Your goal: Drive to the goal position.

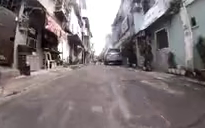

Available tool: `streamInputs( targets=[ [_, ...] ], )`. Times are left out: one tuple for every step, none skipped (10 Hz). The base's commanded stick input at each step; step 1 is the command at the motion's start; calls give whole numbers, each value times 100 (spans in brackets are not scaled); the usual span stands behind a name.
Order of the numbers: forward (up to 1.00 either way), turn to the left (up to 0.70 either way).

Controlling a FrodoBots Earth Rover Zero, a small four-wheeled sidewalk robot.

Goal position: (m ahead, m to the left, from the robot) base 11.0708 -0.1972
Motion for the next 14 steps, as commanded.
streamInputs(
  targets=[
    [100,0],
    [100,0],
    [100,0],
    [100,0],
    [100,0],
    [100,0],
    [100,0],
    [100,0],
    [100,0],
    [100,0],
    [100,0],
    [100,0],
    [100,0],
    [100,0]
  ],
)
